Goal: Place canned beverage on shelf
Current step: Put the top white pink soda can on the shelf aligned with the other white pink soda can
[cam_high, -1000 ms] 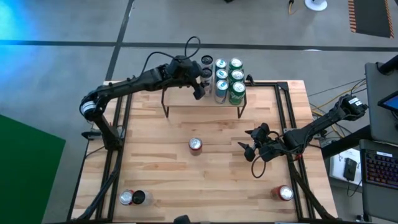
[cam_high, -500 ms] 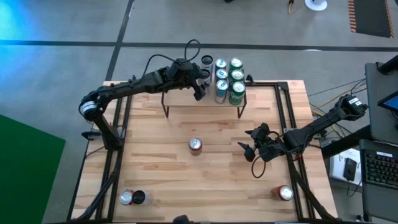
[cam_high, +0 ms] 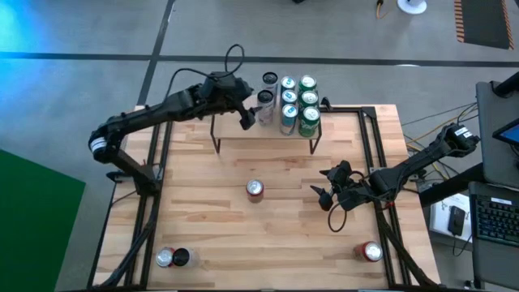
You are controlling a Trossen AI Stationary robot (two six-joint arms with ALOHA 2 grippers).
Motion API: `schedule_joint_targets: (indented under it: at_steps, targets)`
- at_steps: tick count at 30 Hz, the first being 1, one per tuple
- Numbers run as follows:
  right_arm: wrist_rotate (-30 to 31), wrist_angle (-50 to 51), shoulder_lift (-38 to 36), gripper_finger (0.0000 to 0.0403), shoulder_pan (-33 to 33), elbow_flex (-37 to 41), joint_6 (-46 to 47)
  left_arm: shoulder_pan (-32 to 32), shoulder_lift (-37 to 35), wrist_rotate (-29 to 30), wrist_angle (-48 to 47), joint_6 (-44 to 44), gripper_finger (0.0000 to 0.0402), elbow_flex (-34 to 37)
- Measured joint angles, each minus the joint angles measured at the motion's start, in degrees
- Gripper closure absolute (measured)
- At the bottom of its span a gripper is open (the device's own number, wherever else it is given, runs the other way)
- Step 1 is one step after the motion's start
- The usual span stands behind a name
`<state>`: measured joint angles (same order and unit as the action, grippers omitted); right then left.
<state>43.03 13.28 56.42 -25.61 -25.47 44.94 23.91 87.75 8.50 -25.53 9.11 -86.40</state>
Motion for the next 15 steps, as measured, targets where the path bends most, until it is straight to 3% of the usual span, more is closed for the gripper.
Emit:
schedule_joint_targets:
  at_steps: [5,10,15]
  targets:
    - [0.0,0.29,0.0,0.0078,0.0,0.0,-0.62,-1.2,-3.52,0.12,1.55,-1.02,0.0093,7.71]
    - [0.0,0.25,0.0,0.0078,0.0,0.06,-1.07,-1.31,-5.19,1.93,17.61,-4.09,0.0116,22.35]
    - [0.02,0.26,0.0,0.0078,0.0,0.17,-1.36,0.03,-3.64,7.09,28.47,-7.88,0.0153,29.06]
